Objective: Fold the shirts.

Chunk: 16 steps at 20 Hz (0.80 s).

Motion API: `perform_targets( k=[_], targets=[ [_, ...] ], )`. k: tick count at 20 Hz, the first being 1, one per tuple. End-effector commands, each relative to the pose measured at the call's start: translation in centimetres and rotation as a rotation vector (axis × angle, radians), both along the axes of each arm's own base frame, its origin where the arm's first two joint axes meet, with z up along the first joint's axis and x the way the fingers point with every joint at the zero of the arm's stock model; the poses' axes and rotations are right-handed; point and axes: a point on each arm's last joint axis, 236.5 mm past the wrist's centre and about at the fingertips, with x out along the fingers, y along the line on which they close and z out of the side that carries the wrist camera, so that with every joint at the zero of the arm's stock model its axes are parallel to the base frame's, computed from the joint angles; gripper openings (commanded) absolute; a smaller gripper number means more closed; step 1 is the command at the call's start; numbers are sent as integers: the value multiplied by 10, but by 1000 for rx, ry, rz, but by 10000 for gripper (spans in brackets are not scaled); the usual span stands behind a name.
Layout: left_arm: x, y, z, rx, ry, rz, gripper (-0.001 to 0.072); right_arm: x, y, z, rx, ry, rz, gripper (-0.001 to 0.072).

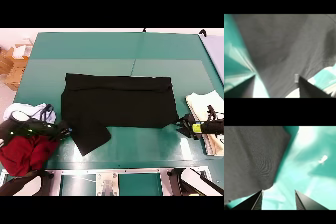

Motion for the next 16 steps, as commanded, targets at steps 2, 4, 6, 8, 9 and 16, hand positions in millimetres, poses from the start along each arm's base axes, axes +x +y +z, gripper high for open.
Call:
perform_targets(
  k=[2,4,6,8,9,16],
  targets=[
    [16,-19,-12,43,-77,55,488,0,12,-16,35,-37,-74,462],
    [14,-25,-6,18,-74,35,37,-6,14,-26,32,-21,-93,462],
    [16,-28,0,5,-76,23,26,-2,11,-31,26,-33,-144,462],
    [19,-30,6,-4,-82,13,26,6,4,-34,10,-56,-202,459],
    [21,-31,9,-7,-88,10,25,11,2,-34,1,-70,-220,451],
    [32,-30,15,0,-120,11,25,37,33,-34,-24,-126,-160,67]
  ],
)
